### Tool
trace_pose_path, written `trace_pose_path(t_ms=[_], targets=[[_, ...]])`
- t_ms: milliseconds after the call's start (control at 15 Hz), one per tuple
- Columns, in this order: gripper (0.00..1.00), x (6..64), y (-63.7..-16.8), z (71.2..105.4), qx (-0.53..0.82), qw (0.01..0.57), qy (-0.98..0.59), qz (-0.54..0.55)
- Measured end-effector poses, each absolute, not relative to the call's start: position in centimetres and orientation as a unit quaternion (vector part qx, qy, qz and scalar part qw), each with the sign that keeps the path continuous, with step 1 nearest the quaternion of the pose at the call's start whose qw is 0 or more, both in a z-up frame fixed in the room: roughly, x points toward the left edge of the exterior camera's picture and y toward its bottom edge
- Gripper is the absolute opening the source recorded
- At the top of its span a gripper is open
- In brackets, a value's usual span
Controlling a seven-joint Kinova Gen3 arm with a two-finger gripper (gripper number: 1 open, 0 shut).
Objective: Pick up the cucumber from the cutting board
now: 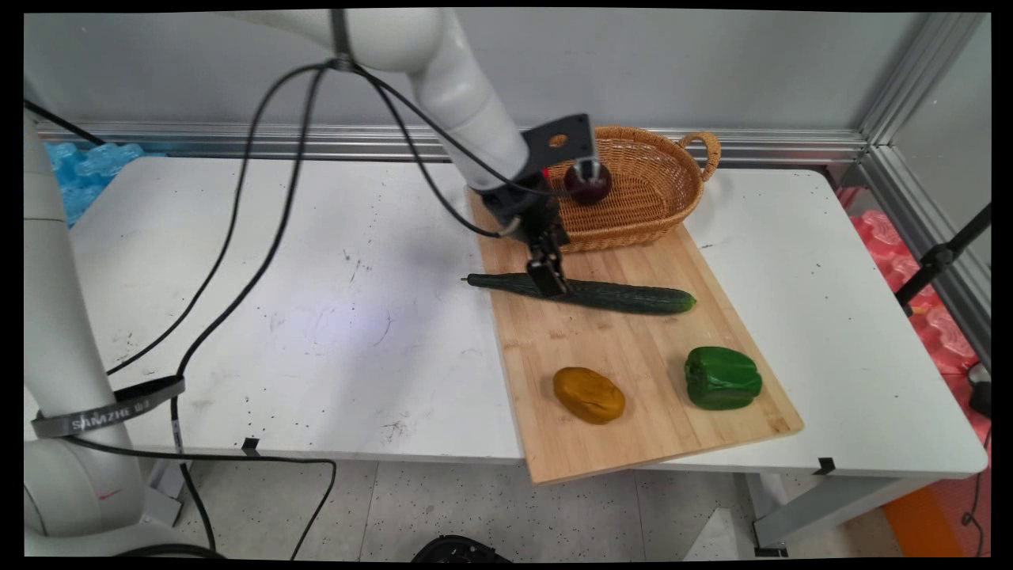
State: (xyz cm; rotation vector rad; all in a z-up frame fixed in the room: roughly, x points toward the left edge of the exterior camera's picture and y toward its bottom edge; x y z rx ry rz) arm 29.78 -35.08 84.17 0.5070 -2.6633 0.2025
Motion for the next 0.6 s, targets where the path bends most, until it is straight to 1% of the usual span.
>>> trace_pose_path(t_ms=[333, 600], targets=[[1.00, 26.0, -36.8, 81.9, 0.170, 0.203, -0.962, 0.075], [1.00, 24.0, -37.7, 80.4, 0.162, 0.192, -0.965, 0.075]])
